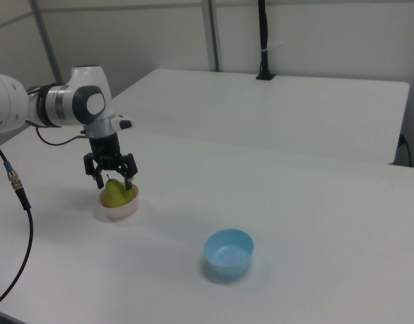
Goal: Pick up a pear from the bowl
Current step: 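Close the gripper around the green pear inside the pink bowl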
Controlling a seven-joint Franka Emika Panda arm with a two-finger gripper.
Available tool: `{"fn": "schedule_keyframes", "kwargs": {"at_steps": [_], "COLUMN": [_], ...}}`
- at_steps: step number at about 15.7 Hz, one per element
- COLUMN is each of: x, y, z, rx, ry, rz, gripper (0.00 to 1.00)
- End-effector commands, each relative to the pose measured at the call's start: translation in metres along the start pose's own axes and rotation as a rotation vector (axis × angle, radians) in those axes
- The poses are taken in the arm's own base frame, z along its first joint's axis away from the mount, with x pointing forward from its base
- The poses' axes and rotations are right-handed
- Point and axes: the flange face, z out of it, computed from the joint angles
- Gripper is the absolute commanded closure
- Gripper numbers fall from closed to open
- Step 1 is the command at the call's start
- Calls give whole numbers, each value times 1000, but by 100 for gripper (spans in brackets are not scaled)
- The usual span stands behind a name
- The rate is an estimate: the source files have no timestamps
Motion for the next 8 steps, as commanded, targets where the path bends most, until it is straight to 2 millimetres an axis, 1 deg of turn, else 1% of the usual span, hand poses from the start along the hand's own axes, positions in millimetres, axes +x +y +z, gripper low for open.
{"fn": "schedule_keyframes", "kwargs": {"at_steps": [1, 2, 3, 4, 7, 8], "x": [1, 1, 1, 1, 1, 1], "y": [-7, -6, -4, -4, 0, 1], "z": [18, 19, 19, 19, 13, 9], "rx": [-35, -45, -52, -55, -49, -46], "ry": [7, 7, 12, 12, 20, 24], "rz": [-24, -28, -30, -31, -2, 11], "gripper": [8, 14, 18, 24, 46, 50]}}
